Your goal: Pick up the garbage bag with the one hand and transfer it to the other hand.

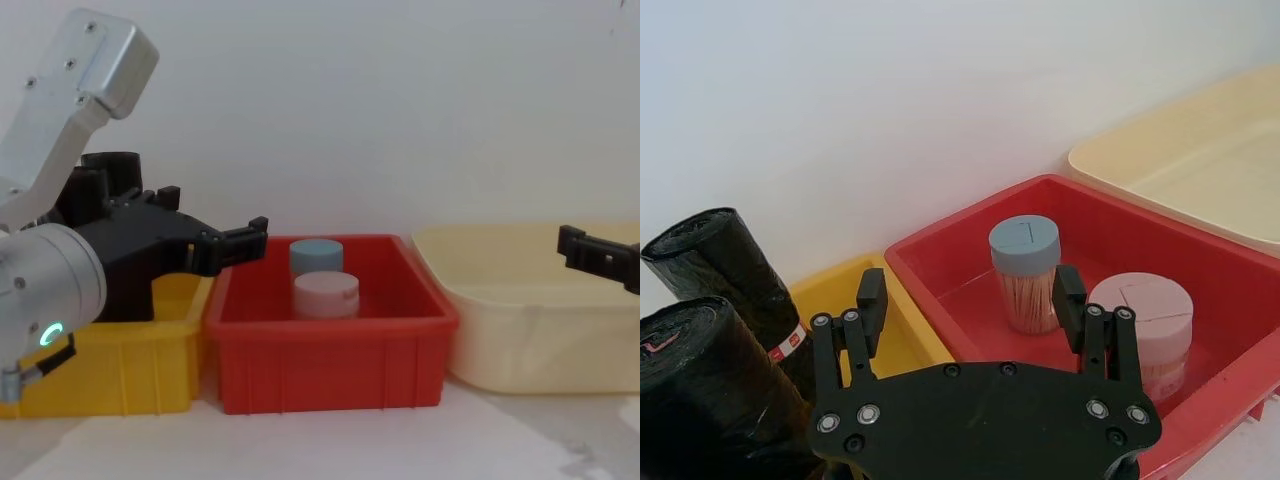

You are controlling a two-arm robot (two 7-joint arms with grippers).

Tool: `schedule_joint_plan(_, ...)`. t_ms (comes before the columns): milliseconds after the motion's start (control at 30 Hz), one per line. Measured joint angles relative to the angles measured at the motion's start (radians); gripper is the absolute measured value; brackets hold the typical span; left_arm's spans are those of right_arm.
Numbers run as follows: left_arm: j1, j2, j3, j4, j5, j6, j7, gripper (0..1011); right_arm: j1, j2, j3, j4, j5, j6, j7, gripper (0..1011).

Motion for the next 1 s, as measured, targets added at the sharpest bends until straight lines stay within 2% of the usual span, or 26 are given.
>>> schedule_joint_plan(1000,0.0,0.0,0.0,0.0,0.0,0.0,0.0,1001,-0.001,0.0,0.001,0.0,0.0,0.0,0.0,1000)
